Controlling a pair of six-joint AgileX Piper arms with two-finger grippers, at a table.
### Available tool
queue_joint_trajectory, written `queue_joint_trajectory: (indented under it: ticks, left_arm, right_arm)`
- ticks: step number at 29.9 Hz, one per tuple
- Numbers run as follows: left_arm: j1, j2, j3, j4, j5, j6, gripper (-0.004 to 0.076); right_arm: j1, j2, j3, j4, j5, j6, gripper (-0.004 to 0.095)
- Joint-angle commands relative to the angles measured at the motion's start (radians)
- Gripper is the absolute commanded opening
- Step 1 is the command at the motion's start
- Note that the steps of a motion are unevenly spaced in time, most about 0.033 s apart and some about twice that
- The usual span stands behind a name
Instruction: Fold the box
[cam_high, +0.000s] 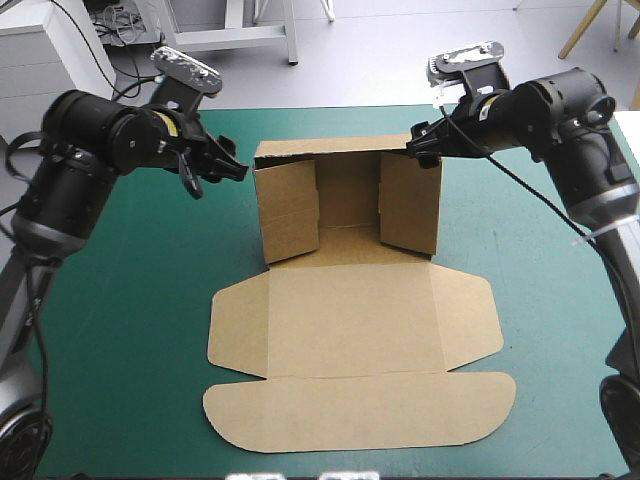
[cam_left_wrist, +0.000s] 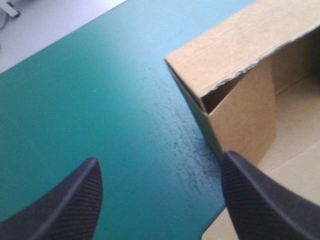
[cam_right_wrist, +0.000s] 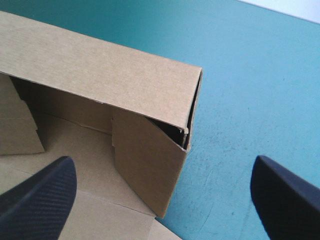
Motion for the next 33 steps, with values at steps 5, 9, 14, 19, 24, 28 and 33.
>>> queue_joint_trajectory:
  ticks: [5, 9, 14, 19, 24, 28, 33]
  left_arm:
    - [-0.005, -0.200, -0.013, 0.133, -0.014, 0.034, 0.0274]
    - [-0.005, -0.310, 0.077, 0.141, -0.003, 0.071, 0.0034]
    - [-0.005, -0.464, 0.266, 0.173, -0.007, 0.076, -0.0010]
    - [-0.005, -0.605, 0.508, 0.174, -0.042, 0.038, -0.0010]
    - [-0.005, -0.704, 0.714, 0.178, -0.160, -0.006, -0.0010]
    - [-0.005, -0.721, 0.807, 0.178, -0.216, -0.008, -0.0010]
    - [-0.005, -0.717, 0.813, 0.178, -0.255, -0.026, -0.0010]
  right_arm:
    - [-0.009, -0.164, 0.073, -0.013, -0.131, -0.011, 0.0846]
    - [-0.009, -0.236, 0.222, -0.013, -0.185, -0.007, 0.0846]
    - [-0.009, -0.325, 0.449, 0.002, -0.334, 0.008, 0.0846]
    - [-0.009, -0.362, 0.670, 0.002, -0.552, 0.018, 0.0846]
    - [-0.009, -0.350, 0.820, 0.006, -0.806, 0.011, 0.0846]
    - [-0.009, -0.319, 0.847, 0.006, -0.839, 0.007, 0.0809]
    - [-0.009, -0.257, 0.847, 0.023, -0.899, -0.005, 0.0745]
